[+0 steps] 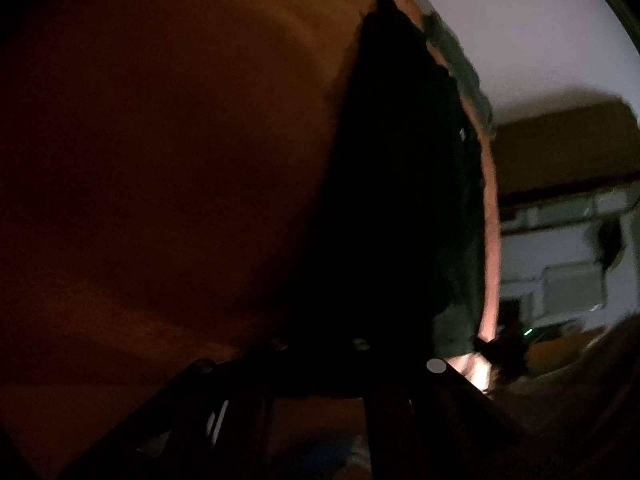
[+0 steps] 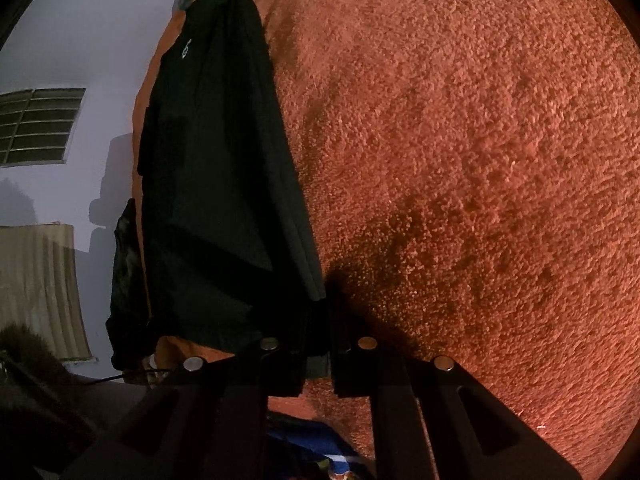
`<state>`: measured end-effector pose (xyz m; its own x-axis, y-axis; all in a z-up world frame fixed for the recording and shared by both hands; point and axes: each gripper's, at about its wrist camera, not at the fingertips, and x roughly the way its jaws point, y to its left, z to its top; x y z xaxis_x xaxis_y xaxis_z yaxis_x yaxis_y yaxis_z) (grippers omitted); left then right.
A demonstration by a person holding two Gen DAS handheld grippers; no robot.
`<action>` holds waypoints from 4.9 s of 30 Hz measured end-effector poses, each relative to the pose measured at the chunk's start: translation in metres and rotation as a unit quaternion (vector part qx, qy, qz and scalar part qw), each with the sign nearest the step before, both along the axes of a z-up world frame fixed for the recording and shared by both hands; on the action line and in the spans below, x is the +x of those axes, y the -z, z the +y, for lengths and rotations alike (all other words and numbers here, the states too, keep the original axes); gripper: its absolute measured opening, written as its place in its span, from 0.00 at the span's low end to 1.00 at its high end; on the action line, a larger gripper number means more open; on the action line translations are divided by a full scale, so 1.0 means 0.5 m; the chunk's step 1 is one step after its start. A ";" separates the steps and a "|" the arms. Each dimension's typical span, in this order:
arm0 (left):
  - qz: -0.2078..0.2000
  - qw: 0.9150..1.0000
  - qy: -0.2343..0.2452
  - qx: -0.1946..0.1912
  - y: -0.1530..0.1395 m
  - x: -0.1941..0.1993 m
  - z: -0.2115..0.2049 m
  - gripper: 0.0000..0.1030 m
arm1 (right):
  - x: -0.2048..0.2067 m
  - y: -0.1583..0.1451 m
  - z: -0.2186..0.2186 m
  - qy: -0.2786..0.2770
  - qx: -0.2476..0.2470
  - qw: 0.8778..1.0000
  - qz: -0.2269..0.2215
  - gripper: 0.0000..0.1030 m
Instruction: Fold clothes
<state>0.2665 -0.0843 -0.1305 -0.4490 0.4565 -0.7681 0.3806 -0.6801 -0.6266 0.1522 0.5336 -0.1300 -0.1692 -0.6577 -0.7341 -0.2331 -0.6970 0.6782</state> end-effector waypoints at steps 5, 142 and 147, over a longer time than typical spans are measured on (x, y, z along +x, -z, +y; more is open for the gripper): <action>-0.026 0.997 -0.017 0.071 0.033 -0.008 -0.020 0.13 | -0.008 0.008 0.002 0.000 -0.010 1.000 -0.006 0.06; 0.049 0.961 0.015 -0.272 -0.101 -1.060 -0.200 0.43 | -1.092 -0.188 -0.192 0.019 0.234 0.932 0.274 0.02; 0.058 0.955 0.029 -0.290 -0.098 -1.093 -0.168 0.04 | -1.080 -0.199 -0.185 0.044 0.238 0.928 0.285 0.02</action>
<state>-0.2798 -0.1682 -0.0814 -0.5338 -0.0045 -0.8456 0.2821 -0.9436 -0.1730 -0.3876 0.4413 -0.0306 -0.6561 -0.2478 -0.7129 -0.0010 -0.9443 0.3291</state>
